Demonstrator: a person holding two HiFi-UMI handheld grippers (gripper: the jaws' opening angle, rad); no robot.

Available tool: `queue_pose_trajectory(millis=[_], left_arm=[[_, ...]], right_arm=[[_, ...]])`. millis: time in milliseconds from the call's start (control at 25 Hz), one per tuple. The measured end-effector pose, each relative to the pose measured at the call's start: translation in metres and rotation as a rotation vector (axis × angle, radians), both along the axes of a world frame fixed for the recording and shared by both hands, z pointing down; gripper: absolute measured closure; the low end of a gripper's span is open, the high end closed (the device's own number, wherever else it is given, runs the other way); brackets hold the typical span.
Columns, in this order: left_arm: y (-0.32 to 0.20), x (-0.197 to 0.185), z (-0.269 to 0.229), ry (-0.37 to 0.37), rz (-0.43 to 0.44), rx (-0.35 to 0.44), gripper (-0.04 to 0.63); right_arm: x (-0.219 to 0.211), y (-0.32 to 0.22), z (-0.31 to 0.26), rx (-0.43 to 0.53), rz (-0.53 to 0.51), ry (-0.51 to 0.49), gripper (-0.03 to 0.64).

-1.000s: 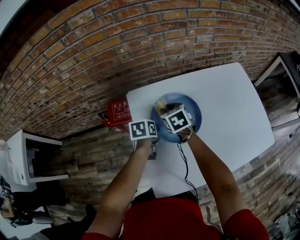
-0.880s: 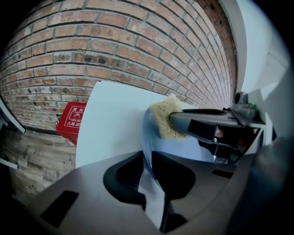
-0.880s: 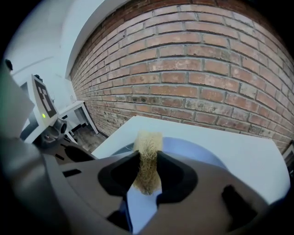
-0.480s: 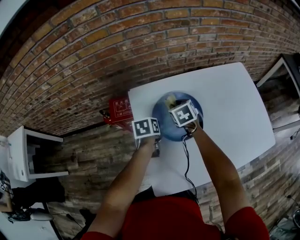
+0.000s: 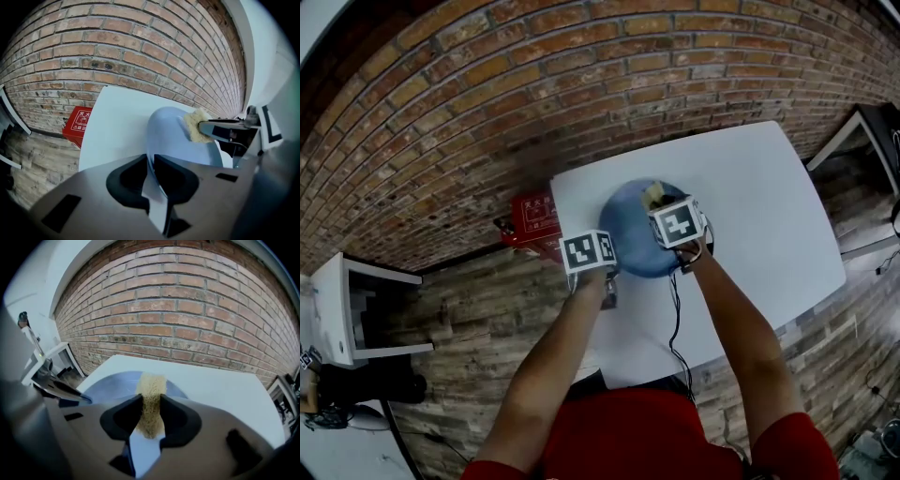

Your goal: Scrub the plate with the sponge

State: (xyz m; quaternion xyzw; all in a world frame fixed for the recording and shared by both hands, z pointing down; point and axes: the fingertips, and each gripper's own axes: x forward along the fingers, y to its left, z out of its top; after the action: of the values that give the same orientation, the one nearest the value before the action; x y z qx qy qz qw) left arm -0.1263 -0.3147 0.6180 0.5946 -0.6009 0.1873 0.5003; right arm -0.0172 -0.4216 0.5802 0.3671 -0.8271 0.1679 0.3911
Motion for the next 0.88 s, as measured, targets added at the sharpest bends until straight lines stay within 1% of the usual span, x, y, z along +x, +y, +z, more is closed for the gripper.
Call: queue_pose_trajectory(millis=[120, 200, 280, 400, 480, 600, 880], left_arm=[[0.0, -0.001, 0.0, 0.004, -0.004, 0.003, 0.54], [0.0, -0.001, 0.0, 0.009, -0.005, 0.006, 0.54], [0.0, -0.001, 0.0, 0.015, -0.007, 0.005, 0.541], [0.001, 0.0, 0.0, 0.019, -0.009, 0.002, 0.541], [0.001, -0.001, 0.0, 0.016, -0.006, 0.006, 0.541], [0.0, -0.002, 0.0, 0.011, -0.003, 0.008, 0.541], [0.0, -0.002, 0.0, 0.011, -0.003, 0.008, 0.541]], right_arm=[[-0.035, 0.03, -0.012, -0.061, -0.048, -0.084, 0.497], [-0.057, 0.049, -0.013, -0.097, -0.092, -0.112, 0.497], [-0.069, 0.062, -0.009, -0.117, -0.122, -0.104, 0.497], [-0.07, 0.068, 0.005, -0.137, -0.13, -0.066, 0.497], [-0.062, 0.065, 0.011, -0.142, -0.116, -0.048, 0.497], [-0.039, 0.053, 0.013, -0.136, -0.07, -0.028, 0.497], [0.044, 0.019, 0.014, -0.108, 0.068, 0.069, 0.497]])
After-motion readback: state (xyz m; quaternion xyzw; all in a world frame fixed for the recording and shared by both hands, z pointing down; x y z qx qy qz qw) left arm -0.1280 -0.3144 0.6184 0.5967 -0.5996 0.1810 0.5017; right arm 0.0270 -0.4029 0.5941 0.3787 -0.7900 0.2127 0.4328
